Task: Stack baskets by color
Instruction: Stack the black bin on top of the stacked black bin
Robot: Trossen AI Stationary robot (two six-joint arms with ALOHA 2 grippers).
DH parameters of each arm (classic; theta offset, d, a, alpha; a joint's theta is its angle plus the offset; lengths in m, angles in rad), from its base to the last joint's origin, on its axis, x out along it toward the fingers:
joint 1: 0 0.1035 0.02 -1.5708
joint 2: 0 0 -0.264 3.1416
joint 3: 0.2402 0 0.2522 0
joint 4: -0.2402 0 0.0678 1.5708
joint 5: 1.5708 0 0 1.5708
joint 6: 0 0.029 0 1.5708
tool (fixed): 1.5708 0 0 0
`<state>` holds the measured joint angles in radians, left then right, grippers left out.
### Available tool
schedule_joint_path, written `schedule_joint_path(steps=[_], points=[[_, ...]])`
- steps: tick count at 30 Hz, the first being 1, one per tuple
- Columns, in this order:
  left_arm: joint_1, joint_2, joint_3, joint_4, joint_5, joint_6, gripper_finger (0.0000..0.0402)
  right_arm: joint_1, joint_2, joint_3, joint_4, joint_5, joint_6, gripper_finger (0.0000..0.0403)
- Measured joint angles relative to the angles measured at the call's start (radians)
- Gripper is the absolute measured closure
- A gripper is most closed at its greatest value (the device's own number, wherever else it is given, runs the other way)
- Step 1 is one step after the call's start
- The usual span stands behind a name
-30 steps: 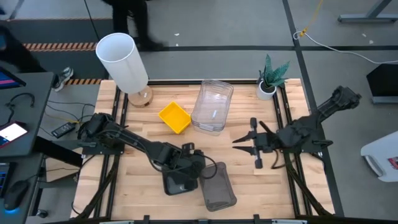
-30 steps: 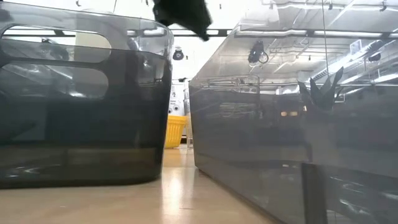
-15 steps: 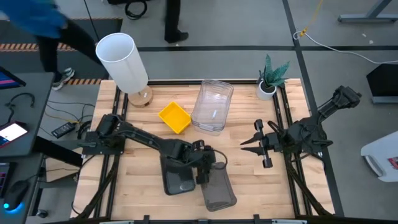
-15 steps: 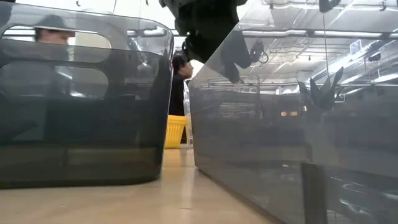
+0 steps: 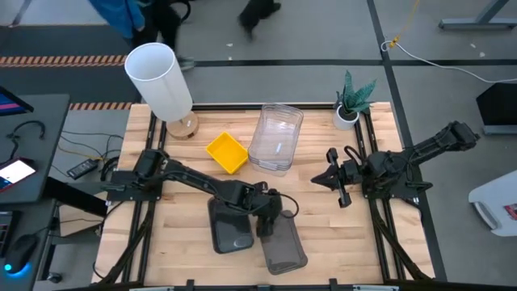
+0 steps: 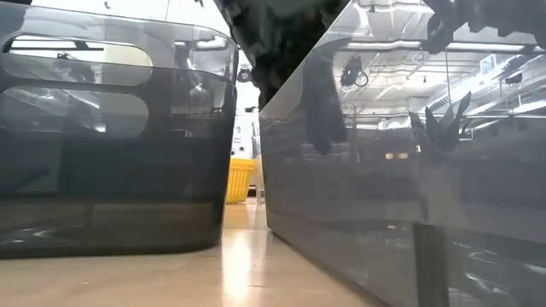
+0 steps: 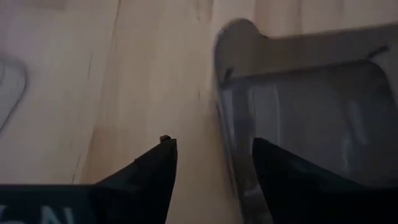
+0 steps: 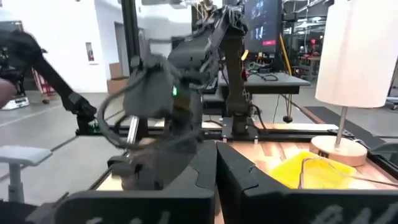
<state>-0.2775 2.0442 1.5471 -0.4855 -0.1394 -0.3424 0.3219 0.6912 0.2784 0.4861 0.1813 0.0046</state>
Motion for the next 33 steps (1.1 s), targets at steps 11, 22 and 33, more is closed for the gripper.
schedule_joint_path(steps=[11, 22, 33], points=[[0.005, 0.053, 0.000, 0.006, 0.031, 0.041, 0.0262, -0.004, -0.014, 0.002, 0.015, -0.002, -0.007, 0.0384], [0.009, 0.044, 0.000, -0.010, 0.034, 0.079, 0.0391, -0.004, -0.014, 0.002, 0.030, -0.001, -0.015, 0.0383], [0.033, -0.037, -0.001, -0.024, 0.031, 0.092, 0.0396, -0.004, -0.042, 0.002, 0.038, -0.001, -0.027, 0.0383]])
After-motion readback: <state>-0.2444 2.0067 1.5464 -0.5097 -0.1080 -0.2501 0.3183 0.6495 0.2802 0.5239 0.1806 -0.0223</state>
